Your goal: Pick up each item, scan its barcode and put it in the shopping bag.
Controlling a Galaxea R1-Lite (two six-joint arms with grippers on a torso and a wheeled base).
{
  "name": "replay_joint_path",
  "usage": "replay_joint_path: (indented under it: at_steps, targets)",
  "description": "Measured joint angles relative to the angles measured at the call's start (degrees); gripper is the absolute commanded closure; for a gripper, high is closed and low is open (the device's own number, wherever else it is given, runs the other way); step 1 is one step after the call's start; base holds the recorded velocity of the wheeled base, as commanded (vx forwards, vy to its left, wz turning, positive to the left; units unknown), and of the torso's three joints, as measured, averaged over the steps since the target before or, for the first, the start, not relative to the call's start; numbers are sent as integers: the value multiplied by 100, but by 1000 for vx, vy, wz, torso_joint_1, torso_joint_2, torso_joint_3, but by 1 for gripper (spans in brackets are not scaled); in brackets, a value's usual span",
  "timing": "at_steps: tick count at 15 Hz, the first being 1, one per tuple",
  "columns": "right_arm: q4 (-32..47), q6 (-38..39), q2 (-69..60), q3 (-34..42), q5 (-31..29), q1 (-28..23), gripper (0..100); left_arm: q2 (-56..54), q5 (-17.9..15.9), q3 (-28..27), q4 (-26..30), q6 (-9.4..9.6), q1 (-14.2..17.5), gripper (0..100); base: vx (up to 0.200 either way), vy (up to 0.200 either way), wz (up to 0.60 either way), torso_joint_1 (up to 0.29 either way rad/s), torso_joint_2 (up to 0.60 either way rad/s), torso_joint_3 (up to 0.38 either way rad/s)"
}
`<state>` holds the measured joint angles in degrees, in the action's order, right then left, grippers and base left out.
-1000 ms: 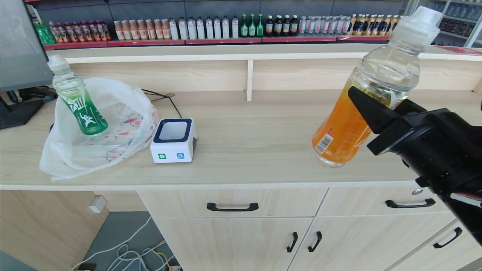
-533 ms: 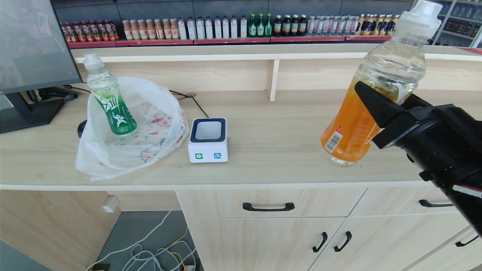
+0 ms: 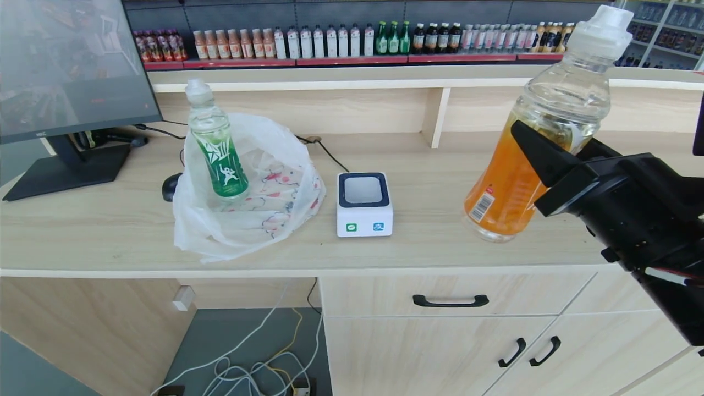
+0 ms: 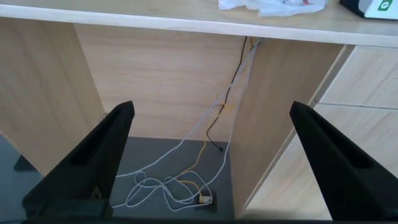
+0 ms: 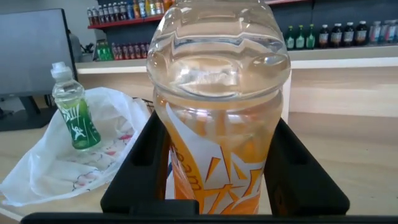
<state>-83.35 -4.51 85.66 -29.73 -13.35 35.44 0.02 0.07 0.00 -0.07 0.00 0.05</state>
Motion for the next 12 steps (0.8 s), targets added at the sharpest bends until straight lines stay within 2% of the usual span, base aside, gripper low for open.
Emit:
replay_joint_path:
  at_steps: [3,12]
  targets:
    - [-24,-13,17,99,-2,-72,100,0,0,0,0,0,5,0,0,200,0,2,2,2]
    - [-115,-33,221,173,41,-99,100,0,-2,0,0,21,0,0,0,0,0,0,0,0]
